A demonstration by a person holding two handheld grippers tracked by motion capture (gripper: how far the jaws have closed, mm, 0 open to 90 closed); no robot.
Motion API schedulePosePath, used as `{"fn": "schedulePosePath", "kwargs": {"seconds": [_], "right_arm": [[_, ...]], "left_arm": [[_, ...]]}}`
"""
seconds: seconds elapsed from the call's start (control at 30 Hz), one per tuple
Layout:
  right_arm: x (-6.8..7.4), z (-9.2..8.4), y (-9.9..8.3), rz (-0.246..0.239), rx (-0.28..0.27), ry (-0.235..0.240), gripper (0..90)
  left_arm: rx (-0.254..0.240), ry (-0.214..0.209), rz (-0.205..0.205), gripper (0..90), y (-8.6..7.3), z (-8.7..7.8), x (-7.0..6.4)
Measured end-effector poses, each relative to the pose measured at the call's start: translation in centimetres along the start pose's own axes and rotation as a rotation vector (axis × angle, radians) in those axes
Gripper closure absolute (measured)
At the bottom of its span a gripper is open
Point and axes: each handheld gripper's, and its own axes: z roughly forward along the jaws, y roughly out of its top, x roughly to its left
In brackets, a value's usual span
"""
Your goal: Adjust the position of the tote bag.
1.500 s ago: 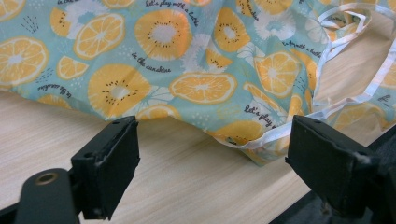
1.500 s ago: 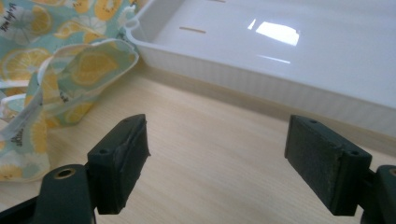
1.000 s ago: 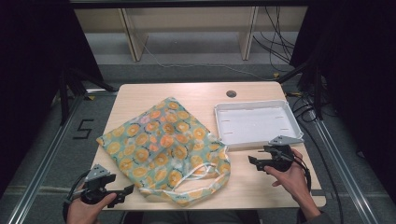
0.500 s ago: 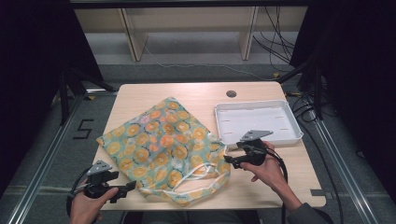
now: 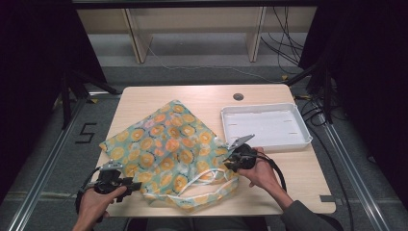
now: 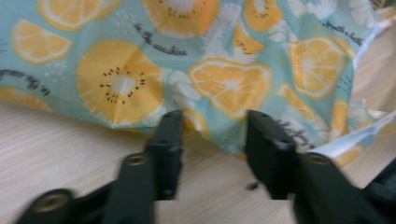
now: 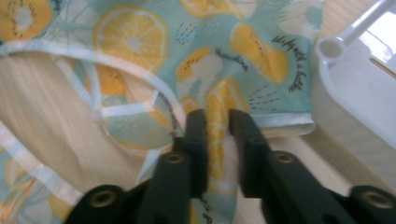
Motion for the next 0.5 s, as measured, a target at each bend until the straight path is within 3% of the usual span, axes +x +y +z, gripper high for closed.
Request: {"fn": "schedulePosePath", "kwargs": {"seconds": [0.03,0.07,0.13,0.17,0.2,0.23,0.37,0.4,0.43,0.5], "right_arm": [[0.0,0.0,0.0,0.0,0.0,0.0,79.5],[0.4,-0.2,0.0,-0.05,0.005,0.008,86.4],[0.7,-0.3,-0.1,-0.045,0.005,0.023,87.6],[0.9,-0.4,0.0,-0.068,0.023,0.029,88.1],[0.9,-0.2,0.0,-0.111,0.012,0.047,88.3],[1.5,-0.3,-0.2,-0.083,0.018,0.053,88.4],[3.1,-0.5,-0.5,-0.13,0.041,0.102,88.4],[3.5,-0.6,-0.6,-0.137,0.046,0.117,88.4],[3.8,-0.6,-0.7,-0.134,0.047,0.124,88.4],[4.3,-0.8,-0.7,-0.138,0.04,0.135,88.3]], "left_arm": [[0.0,0.0,0.0,65.5,0.0,0.0,0.0],[-0.003,0.024,0.031,75.2,0.2,0.3,0.1],[0.005,0.029,0.047,82.0,0.4,0.3,0.5],[0.011,0.031,0.055,84.9,0.5,0.3,0.7],[0.017,0.036,0.058,86.7,0.7,0.3,1.0],[0.017,0.049,0.064,87.6,0.9,0.3,1.3],[-0.004,0.09,0.065,88.4,1.7,0.3,2.6],[-0.022,0.083,0.063,88.4,1.8,0.5,2.9],[0.003,0.091,0.058,88.4,2.1,0.5,3.2],[0.001,0.098,0.059,88.4,2.6,0.7,3.5]]}}
